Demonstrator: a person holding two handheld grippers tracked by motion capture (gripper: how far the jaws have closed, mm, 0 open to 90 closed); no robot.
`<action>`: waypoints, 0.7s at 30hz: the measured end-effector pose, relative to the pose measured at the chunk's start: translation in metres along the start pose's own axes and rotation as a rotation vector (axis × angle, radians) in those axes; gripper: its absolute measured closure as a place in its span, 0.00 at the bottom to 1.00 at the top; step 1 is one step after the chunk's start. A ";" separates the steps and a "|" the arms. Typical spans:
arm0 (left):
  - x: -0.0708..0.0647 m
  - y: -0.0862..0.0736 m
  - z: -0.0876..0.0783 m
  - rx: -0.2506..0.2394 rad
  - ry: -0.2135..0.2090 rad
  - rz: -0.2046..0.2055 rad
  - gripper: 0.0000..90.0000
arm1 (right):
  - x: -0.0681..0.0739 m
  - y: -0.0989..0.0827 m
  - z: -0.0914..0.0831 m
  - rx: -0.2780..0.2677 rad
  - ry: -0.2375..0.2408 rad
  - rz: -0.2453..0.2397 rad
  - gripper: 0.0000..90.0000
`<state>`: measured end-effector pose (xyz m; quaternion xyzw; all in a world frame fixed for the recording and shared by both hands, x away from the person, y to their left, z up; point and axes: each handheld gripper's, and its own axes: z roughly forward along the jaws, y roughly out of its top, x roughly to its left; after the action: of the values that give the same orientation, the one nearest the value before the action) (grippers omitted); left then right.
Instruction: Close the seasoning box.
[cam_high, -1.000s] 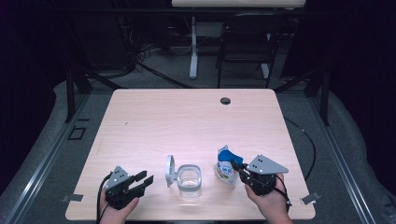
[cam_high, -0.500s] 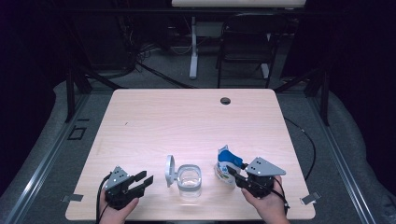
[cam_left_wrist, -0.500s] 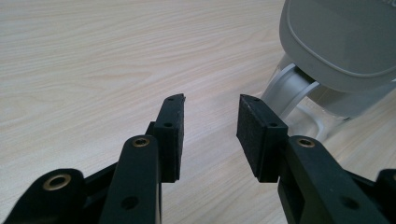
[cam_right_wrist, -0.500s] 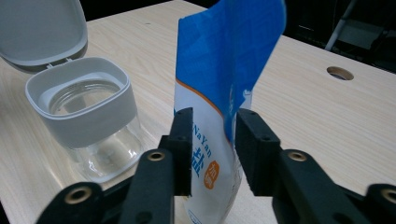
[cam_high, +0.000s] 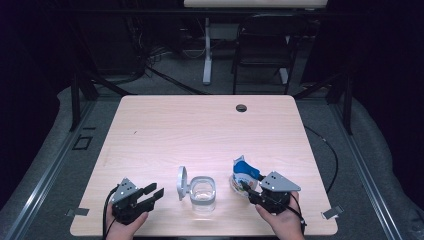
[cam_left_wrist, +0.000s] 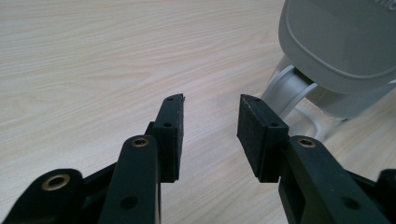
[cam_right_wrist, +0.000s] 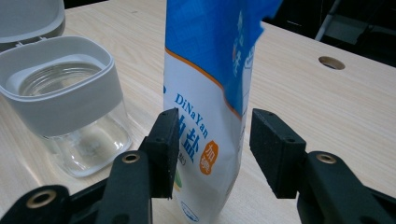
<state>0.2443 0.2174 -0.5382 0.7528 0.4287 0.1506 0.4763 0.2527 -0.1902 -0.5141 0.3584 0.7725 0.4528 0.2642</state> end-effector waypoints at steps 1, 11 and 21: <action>0.000 0.000 0.000 0.001 0.000 0.000 0.68 | 0.000 -0.001 0.001 0.005 -0.001 -0.001 0.57; 0.001 0.000 0.000 0.002 0.000 0.003 0.68 | 0.003 -0.009 0.012 0.018 0.015 -0.003 0.49; 0.002 0.000 -0.001 0.005 0.003 0.004 0.68 | 0.002 -0.017 0.017 0.002 0.023 0.038 0.47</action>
<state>0.2448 0.2191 -0.5382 0.7545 0.4284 0.1515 0.4736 0.2593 -0.1856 -0.5370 0.3680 0.7691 0.4608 0.2464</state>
